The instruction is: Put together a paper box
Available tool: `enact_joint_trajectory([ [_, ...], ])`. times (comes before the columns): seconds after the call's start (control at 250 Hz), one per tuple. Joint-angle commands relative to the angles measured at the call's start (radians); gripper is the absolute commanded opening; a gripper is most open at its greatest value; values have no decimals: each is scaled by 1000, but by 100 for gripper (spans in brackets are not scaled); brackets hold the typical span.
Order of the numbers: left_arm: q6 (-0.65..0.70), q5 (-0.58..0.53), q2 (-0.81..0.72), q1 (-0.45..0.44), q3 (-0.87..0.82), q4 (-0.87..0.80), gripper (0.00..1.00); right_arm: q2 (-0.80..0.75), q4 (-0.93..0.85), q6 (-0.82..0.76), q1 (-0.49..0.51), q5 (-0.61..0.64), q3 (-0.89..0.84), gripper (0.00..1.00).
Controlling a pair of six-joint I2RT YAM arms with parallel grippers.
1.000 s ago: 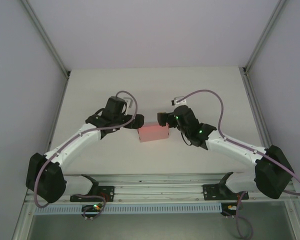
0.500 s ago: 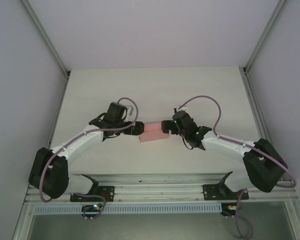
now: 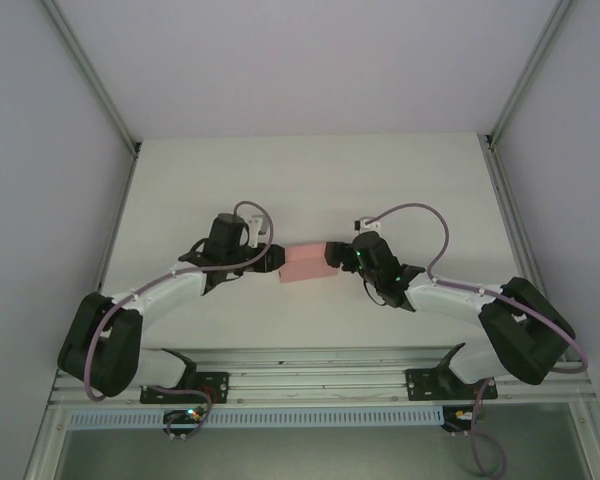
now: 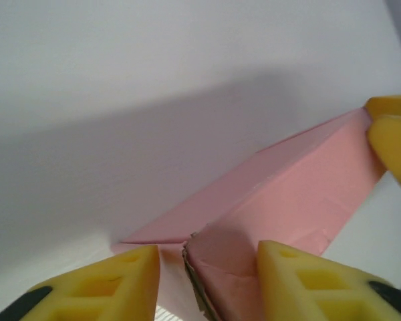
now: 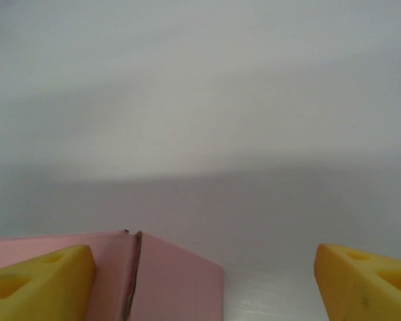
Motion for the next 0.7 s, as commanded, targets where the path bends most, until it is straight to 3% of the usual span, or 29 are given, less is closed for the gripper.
enact_joint_trajectory([
  [0.0, -9, 5, 53, 9, -110, -16, 32, 49, -57, -30, -12, -21, -90, 77],
  [0.072, -22, 14, 53, 9, -143, 42, 22, 51, -6, -38, -12, -33, -115, 75],
  [0.276, -41, 11, 43, 9, -192, 129, 4, 65, 111, -49, -11, -45, -171, 55],
  [0.527, -41, 13, 47, 9, -190, 160, 3, 60, 115, -48, -5, -52, -160, 45],
  [0.615, -30, 19, 33, 9, -158, 143, 11, 21, 84, -45, -4, -59, -142, 48],
  [0.695, -4, 22, 7, 9, -94, 84, 18, -6, -3, -59, -5, -56, -95, 57],
])
